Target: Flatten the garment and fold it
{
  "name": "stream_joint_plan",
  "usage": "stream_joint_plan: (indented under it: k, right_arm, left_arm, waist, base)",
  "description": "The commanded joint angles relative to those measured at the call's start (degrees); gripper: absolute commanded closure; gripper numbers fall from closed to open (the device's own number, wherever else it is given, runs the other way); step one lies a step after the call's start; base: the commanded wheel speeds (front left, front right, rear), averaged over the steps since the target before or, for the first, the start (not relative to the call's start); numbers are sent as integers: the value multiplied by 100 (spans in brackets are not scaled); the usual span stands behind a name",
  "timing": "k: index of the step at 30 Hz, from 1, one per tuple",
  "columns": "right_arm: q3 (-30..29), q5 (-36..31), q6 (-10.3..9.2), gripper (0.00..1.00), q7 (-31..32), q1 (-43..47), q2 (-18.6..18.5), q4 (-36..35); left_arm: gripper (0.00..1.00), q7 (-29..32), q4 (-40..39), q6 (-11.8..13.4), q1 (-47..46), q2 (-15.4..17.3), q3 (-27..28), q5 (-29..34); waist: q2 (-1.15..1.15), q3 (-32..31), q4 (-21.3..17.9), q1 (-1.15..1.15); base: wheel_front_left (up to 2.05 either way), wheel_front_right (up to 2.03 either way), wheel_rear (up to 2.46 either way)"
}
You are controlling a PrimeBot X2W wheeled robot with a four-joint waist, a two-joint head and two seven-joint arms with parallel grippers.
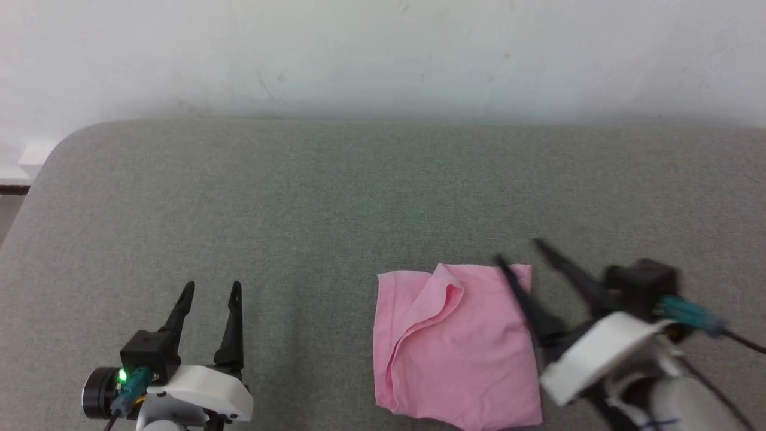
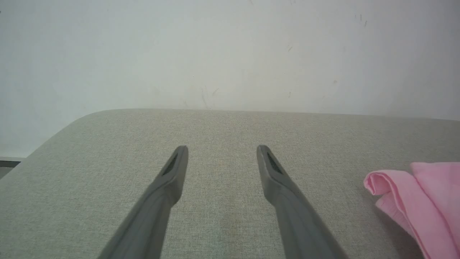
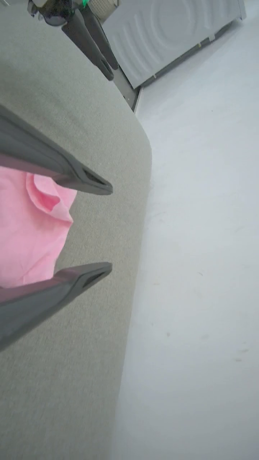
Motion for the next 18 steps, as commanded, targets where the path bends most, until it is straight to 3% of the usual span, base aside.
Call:
stream_joint_plan:
  k: [1,7,10,18]
  right_arm:
    - [-513,-168,-4,0,-50,240,11,-191]
    - [-2031,-415,-4,0,275,749,93,-550]
    - [-2418,-364,-4,0,557,866,114,-526]
    - [-3439,519,-4,0,2360,885,240,345]
  left_arm:
    - [0,-26,-62,36,-7,-16,58,-34]
    - [0,-26,-222,53,34,-68,158,-42]
    - [0,-26,-277,39,47,-91,196,-47]
    - [0,-27,-494,-138,16,-223,215,58]
  waist:
    - [0,-6,-45,0]
    - [0,-16,-118,0]
    - [0,-23,-142,0]
    - [0,-32,-66,0]
  base:
    - [0,0,0]
    - [0,0,0]
    - [0,0,0]
    - [0,0,0]
